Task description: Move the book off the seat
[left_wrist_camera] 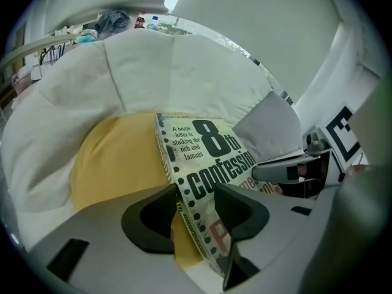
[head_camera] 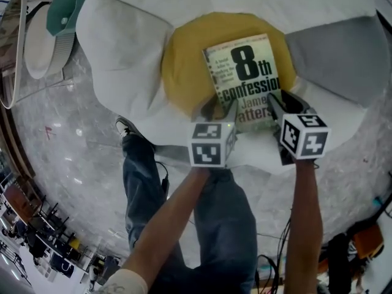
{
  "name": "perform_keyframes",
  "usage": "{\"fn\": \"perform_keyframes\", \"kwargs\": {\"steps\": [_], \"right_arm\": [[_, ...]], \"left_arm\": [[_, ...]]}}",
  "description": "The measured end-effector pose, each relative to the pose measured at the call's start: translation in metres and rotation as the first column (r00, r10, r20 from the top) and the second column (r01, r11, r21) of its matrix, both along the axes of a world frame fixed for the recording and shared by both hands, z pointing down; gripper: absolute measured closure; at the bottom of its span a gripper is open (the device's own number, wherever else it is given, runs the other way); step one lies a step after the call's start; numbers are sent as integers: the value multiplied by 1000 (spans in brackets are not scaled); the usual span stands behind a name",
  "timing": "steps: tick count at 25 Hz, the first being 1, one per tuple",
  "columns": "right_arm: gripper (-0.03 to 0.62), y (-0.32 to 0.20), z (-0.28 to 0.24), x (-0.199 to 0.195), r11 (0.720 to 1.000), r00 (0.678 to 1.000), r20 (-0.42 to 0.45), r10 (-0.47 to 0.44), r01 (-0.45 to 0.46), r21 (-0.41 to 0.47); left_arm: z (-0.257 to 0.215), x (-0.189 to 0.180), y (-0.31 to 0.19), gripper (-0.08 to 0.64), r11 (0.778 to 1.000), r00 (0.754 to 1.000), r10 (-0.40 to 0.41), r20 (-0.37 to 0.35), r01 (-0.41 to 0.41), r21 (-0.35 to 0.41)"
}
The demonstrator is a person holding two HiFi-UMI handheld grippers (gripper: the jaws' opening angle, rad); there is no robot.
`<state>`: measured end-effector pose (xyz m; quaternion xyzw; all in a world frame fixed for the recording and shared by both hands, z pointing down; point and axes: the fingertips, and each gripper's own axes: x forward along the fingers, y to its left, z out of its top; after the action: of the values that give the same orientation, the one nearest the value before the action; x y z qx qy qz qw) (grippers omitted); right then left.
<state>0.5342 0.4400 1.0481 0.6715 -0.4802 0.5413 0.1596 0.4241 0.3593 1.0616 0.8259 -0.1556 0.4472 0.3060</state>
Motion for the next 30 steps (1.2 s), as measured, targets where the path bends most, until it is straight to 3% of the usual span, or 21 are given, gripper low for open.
{"fn": "perform_keyframes", "kwargs": {"steps": [8,15,23,30], "right_arm": [[445,-10,-15,-14,999,998,-58,16,-14,38],[446,-34,-65,-20,993,992,-109,70,-59,101],[446,-76,-168,-24,975,977,-169,133,-99,198],[448,-126,-292,-33,932,951,-221,218,-136,336]], "left_arm": [[-13,-7,-17,367,999,1000,-13,-6,13,46],[-63,-9,-48,367,995,999,1,-43,3,98],[-169,-7,-95,367,985,992,11,-124,11,175],[-298,-6,-154,367,966,975,23,-223,36,257]]}}
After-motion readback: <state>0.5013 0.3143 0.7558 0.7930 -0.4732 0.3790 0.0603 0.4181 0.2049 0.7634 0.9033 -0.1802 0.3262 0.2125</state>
